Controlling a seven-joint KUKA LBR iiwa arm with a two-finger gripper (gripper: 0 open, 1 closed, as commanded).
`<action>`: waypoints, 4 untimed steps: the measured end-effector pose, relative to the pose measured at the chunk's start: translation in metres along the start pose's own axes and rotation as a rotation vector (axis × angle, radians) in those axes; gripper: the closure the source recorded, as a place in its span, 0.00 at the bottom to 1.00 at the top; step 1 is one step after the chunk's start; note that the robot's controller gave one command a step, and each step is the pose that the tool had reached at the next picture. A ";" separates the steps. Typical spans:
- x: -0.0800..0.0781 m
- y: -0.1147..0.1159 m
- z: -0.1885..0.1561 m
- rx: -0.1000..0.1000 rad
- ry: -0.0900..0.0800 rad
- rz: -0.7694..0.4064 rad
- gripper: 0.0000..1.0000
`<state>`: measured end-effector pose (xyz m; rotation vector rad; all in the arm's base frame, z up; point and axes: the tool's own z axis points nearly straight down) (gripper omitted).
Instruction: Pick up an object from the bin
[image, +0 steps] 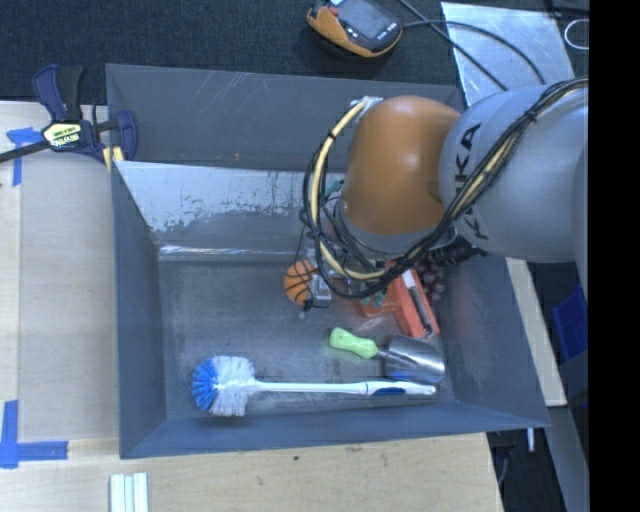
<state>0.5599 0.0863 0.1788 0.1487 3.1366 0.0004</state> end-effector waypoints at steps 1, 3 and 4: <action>-0.027 0.000 0.060 -0.003 -0.014 -0.005 1.00; -0.043 0.006 0.057 -0.003 -0.019 -0.073 1.00; -0.029 0.020 -0.004 -0.001 -0.005 -0.053 1.00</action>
Offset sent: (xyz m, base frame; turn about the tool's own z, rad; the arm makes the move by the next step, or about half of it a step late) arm 0.0070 0.0013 0.1447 -0.0271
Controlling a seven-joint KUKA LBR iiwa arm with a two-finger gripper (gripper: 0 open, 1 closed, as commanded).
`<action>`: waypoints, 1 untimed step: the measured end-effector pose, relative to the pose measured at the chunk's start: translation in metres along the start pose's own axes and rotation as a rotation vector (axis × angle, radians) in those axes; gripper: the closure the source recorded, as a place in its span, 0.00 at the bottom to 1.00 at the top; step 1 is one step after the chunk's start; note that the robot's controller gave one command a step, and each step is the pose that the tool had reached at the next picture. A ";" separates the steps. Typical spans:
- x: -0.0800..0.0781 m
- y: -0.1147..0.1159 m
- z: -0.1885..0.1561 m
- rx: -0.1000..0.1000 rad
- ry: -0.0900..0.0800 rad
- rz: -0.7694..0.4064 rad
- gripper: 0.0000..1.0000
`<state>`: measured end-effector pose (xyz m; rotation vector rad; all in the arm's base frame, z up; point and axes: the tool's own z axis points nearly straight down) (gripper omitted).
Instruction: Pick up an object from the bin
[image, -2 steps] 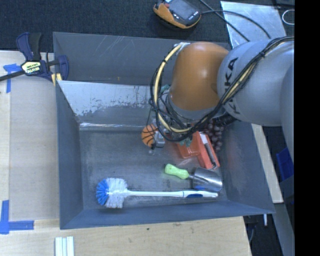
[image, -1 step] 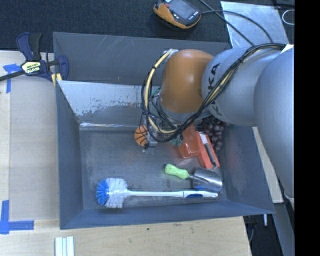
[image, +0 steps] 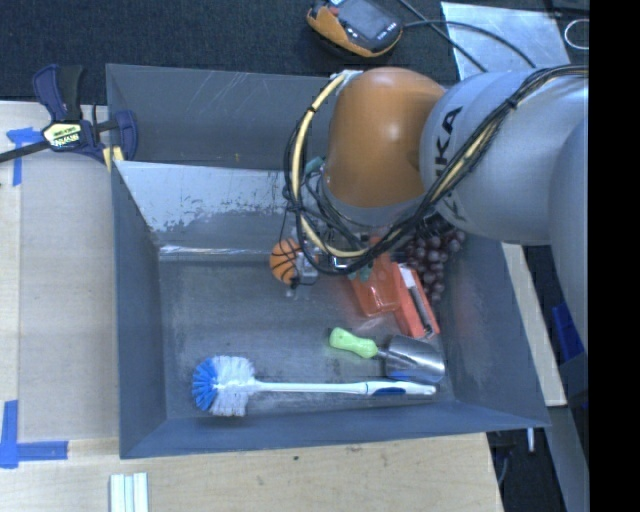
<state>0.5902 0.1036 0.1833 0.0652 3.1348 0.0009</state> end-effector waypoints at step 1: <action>-0.023 0.001 0.061 -0.002 -0.017 -0.028 1.00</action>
Offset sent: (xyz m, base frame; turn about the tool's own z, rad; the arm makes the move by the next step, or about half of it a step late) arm -0.0167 -0.0398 0.1270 -0.0499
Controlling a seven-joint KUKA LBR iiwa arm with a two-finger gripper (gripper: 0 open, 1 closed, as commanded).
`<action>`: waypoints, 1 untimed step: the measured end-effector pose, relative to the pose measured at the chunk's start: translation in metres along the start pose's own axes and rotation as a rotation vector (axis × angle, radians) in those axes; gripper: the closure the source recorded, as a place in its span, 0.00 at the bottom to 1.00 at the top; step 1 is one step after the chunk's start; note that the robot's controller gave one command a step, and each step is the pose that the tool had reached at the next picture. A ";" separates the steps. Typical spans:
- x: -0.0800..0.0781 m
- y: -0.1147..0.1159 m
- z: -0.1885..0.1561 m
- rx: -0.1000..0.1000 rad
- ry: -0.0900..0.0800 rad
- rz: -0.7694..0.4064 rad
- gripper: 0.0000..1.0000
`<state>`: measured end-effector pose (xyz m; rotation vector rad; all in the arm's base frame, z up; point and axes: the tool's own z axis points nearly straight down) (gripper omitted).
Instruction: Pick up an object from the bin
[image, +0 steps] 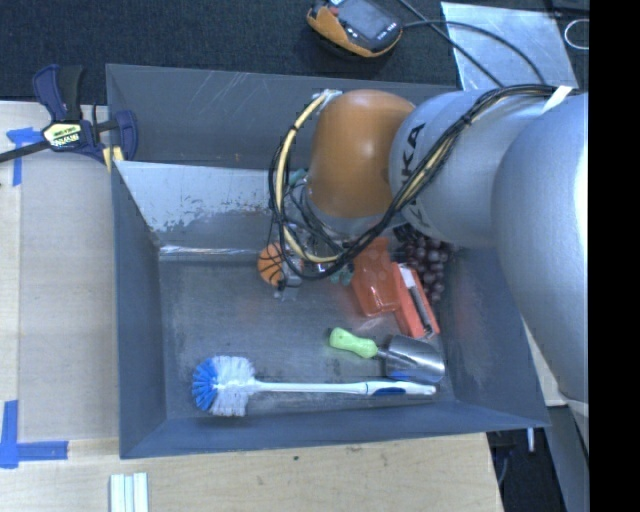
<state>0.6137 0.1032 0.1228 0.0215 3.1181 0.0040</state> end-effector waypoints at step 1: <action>0.017 -0.019 -0.068 0.002 0.013 -0.010 1.00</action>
Offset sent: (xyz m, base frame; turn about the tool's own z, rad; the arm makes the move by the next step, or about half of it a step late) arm 0.0013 -0.0125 -0.0528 -0.0267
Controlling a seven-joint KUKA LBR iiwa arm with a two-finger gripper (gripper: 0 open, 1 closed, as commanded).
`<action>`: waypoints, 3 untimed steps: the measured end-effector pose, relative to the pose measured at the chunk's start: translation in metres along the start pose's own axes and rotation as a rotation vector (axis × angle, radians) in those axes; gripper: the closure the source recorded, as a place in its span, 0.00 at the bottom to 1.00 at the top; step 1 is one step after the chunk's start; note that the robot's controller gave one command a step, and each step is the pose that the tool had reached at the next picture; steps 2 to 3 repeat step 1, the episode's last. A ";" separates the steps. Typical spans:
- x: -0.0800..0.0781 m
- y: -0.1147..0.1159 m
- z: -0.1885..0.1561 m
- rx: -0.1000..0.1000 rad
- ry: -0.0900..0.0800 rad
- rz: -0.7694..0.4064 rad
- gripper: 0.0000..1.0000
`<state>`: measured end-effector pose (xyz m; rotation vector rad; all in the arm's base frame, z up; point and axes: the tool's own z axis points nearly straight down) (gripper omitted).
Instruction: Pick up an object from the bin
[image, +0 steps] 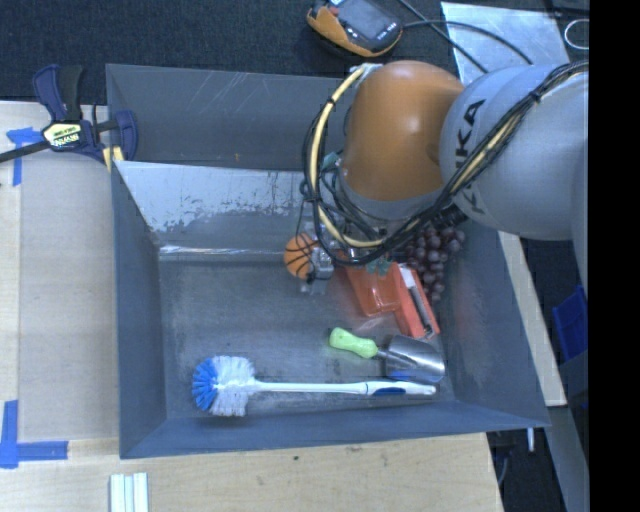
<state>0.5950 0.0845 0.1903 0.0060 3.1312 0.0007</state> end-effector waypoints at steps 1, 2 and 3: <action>-0.014 0.003 0.068 -0.002 -0.016 -0.008 1.00; -0.014 0.003 0.068 -0.002 -0.016 -0.008 1.00; -0.014 0.003 0.068 -0.002 -0.016 -0.008 1.00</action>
Offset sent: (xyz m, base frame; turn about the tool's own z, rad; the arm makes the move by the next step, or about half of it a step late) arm -0.0075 -0.0338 0.0936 0.0444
